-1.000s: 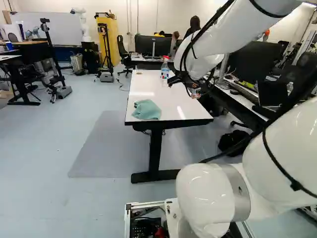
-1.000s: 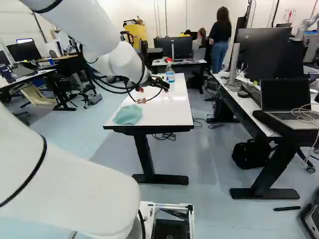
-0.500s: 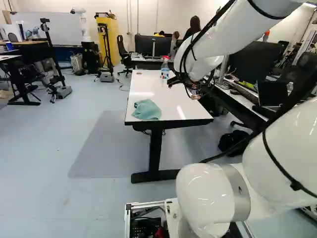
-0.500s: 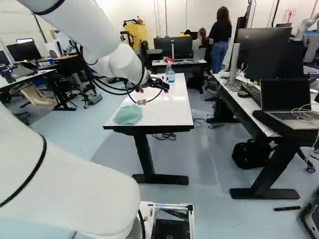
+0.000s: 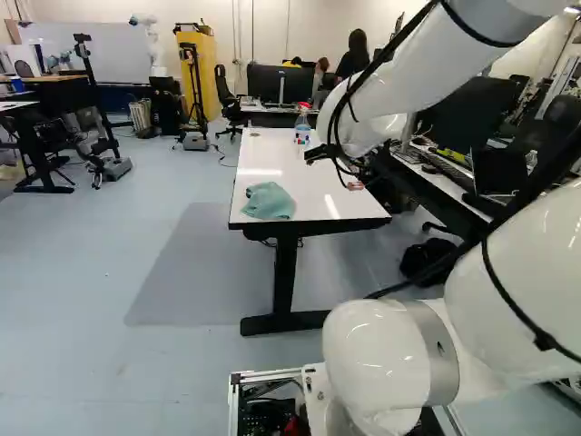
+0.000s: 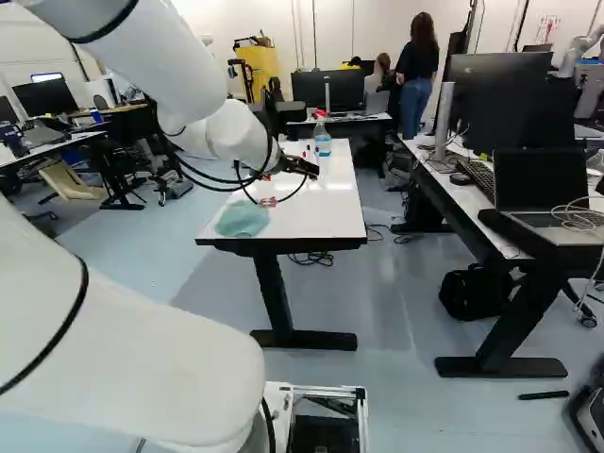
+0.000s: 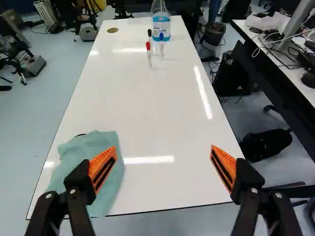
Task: Clean the table with the green towel
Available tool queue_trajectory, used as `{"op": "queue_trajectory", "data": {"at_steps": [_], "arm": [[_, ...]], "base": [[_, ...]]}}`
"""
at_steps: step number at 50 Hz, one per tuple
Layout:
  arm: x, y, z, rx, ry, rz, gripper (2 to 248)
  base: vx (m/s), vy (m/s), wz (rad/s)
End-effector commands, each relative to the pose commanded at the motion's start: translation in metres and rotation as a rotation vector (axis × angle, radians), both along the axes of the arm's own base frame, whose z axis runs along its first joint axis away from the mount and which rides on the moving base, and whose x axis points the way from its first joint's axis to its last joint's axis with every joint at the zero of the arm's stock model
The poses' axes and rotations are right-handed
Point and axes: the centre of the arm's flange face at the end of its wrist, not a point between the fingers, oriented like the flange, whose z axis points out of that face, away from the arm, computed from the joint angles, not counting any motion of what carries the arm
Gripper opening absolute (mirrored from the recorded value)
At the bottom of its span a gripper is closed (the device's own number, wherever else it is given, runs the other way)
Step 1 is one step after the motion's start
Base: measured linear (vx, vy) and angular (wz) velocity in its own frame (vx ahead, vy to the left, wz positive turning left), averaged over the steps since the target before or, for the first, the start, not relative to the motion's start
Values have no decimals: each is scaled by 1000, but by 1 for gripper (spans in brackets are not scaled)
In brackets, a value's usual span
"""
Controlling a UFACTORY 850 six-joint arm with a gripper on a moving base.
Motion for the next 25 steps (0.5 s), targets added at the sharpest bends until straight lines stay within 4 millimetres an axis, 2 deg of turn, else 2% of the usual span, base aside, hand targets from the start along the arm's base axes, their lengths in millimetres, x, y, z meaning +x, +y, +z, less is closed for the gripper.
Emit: {"op": "queue_trajectory", "data": {"at_steps": [25], "arm": [[-17,9,-38,-6,-67,20,247]], "base": [[0,0,0]]}}
